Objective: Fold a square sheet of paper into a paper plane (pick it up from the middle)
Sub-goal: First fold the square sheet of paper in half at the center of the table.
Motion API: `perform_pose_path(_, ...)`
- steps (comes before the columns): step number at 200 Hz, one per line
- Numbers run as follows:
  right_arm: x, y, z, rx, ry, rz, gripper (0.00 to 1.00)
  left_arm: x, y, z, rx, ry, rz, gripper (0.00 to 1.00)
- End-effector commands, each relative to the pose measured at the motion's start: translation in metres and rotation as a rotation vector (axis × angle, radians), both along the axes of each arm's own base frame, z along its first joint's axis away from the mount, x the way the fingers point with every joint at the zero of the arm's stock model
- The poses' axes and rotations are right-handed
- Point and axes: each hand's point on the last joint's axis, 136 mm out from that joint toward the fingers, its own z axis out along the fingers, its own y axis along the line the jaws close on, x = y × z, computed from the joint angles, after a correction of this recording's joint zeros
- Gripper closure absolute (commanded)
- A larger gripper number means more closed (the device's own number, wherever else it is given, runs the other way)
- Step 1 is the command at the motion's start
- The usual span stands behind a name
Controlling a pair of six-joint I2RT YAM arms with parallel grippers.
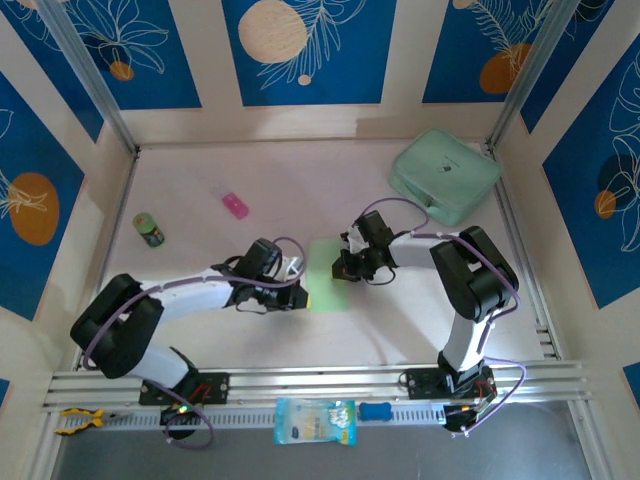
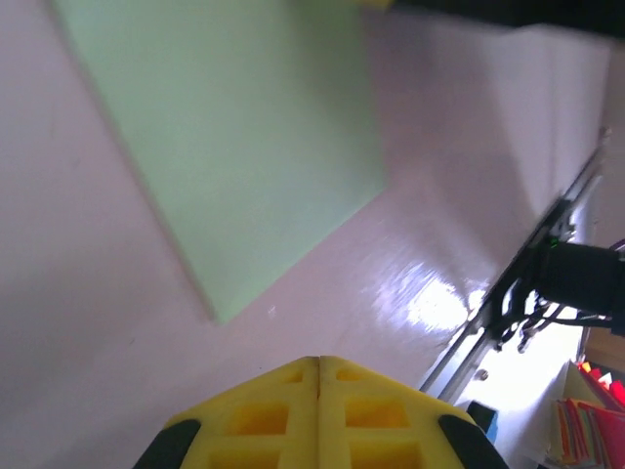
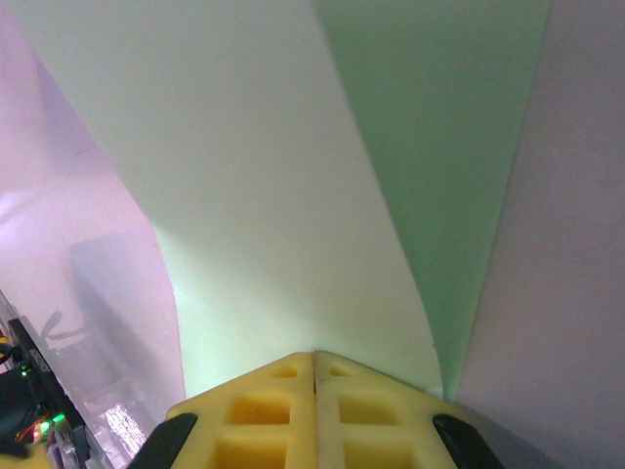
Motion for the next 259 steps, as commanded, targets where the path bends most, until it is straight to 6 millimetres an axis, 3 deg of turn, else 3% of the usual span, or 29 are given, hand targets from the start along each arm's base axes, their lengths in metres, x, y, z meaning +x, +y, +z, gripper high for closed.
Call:
perform_pose_path(1,-0.028,-0.033,-0.037,-0.163,0.120,-0.033,1.00,0.035,-0.003,0.015,-0.038,-0.062,0.046,1.00)
perform_pose_path(31,-0.028,-0.033,-0.037,-0.164,0.119,-0.035,1.00,0.078,-0.017,0.016,-0.090,-0.054,0.065,1.00)
perform_pose_path(66,-0.029,-0.034,-0.038,-0.170,0.128,-0.034,1.00,0.108,-0.023,-0.008,-0.057,-0.036,0.082,1.00)
perform_pose_path(106,-0.032,-0.036,-0.040,-0.174,0.131,-0.038,1.00,0.115,-0.016,-0.040,-0.010,-0.009,0.094,1.00)
perform_pose_path(141,-0.034,-0.036,-0.042,-0.176,0.141,-0.038,1.00,0.104,-0.004,-0.071,0.030,0.053,0.114,1.00)
perform_pose_path(164,-0.033,-0.036,-0.041,-0.176,0.138,-0.039,1.00,0.104,-0.002,-0.065,0.018,0.054,0.114,1.00)
perform_pose_path(217,-0.033,-0.038,-0.041,-0.171,0.138,-0.042,1.00,0.129,-0.008,-0.025,-0.041,-0.006,0.107,1.00)
perform_pose_path(259,-0.033,-0.038,-0.041,-0.169,0.138,-0.043,1.00,0.144,-0.010,-0.033,-0.074,0.025,0.112,1.00)
